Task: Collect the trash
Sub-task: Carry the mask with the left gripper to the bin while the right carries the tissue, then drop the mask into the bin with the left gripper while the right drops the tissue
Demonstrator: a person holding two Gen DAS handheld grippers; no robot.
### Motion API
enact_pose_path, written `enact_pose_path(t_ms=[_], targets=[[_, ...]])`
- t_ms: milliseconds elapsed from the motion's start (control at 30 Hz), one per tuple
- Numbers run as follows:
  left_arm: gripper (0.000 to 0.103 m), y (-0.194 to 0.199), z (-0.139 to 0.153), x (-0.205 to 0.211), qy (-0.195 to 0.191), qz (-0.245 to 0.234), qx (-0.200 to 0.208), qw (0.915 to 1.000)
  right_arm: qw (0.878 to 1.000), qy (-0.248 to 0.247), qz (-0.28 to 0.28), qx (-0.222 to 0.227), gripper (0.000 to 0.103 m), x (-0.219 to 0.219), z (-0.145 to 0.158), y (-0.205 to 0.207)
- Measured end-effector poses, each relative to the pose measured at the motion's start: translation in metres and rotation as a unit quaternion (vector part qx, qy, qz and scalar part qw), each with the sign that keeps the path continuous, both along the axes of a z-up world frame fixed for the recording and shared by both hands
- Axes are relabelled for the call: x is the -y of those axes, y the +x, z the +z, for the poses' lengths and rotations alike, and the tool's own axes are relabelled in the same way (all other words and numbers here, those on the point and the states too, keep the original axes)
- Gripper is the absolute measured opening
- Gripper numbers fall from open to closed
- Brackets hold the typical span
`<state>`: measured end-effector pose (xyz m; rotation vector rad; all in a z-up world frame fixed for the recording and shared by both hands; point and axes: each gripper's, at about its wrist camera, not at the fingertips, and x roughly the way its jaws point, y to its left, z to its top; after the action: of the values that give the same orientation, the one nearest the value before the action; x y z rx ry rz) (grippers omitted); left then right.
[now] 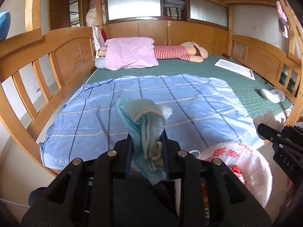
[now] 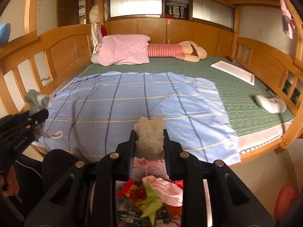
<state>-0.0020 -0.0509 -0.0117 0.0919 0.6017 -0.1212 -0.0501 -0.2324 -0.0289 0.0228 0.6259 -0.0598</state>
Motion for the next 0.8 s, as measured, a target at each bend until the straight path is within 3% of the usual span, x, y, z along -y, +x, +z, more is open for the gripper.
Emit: enact_pose_path(t_ms=[200,633,800], targets=[[0.028,-0.016,0.005,0.021,0.0,-0.025,0.001,0.9997,1.0,-0.005,-0.024,0.0,0.027,0.021,-0.002,-0.019],[0.028,-0.025,-0.019,0.069,0.011,-0.095,-0.037,0.9947,0.999,-0.005,-0.052,-0.006,0.027,0.043,-0.01,-0.029],[0.028,-0.027,-0.026,0.076,0.014,-0.109,-0.046,0.9928,0.998,0.002,-0.048,-0.044,0.028,0.051,-0.03,-0.028]])
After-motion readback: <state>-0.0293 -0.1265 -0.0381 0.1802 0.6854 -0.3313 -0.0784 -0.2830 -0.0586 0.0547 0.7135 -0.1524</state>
